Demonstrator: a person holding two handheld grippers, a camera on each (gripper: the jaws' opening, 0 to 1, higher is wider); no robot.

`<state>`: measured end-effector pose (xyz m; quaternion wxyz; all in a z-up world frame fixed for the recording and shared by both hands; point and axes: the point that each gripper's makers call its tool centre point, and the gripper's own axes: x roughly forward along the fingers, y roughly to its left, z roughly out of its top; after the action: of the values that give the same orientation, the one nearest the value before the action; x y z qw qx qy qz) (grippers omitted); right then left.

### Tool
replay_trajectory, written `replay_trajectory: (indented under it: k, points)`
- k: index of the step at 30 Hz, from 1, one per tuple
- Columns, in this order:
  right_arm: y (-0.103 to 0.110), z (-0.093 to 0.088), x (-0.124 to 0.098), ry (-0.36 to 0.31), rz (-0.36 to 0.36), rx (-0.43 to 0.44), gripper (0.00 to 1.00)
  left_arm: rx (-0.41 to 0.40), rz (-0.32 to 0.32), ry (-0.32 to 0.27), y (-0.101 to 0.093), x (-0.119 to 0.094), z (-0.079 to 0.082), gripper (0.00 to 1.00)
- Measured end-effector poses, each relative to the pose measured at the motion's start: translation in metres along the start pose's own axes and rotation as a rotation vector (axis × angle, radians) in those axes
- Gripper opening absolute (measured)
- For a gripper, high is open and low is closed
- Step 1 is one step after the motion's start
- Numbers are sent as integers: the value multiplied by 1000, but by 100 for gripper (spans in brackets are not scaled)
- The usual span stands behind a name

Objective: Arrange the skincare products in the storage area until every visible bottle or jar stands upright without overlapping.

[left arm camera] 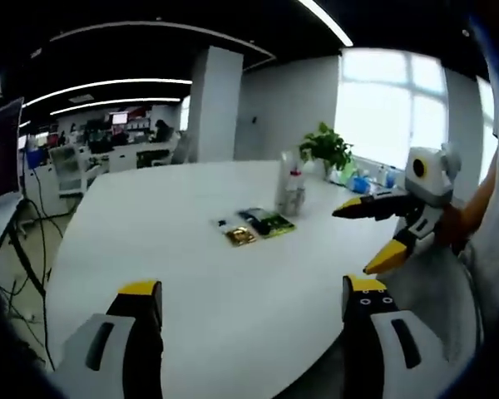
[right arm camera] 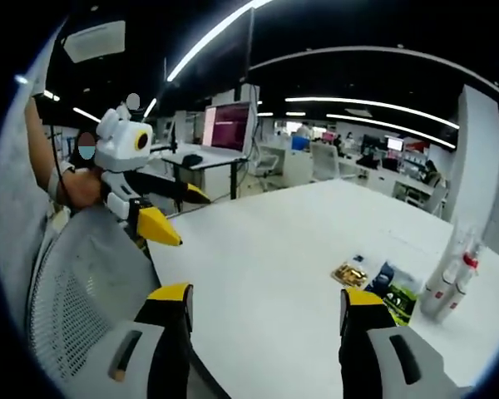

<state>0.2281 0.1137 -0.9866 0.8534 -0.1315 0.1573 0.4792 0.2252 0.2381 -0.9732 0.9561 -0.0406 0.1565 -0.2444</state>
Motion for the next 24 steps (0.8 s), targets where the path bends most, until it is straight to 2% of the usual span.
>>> replay_trajectory:
  k: [5, 9, 11, 12, 15, 24]
  points:
    - [0, 4, 0, -21, 0, -1, 83, 13, 13, -24, 2, -2, 4, 93]
    - [-2, 13, -1, -74, -2, 39, 90, 35, 6, -31, -1, -1, 5, 95]
    - [-3, 20, -2, -110, -4, 39, 95, 55, -15, -75, -6, -1, 12, 96]
    - [-2, 21, -1, -116, -2, 40, 98, 55, -20, -78, -7, -1, 13, 96]
    - [0, 22, -1, -119, 7, 41, 99, 69, -13, -56, -7, 0, 8, 98]
    - [3, 22, 0, -121, 24, 40, 99, 90, -2, -56, -6, 1, 8, 99]
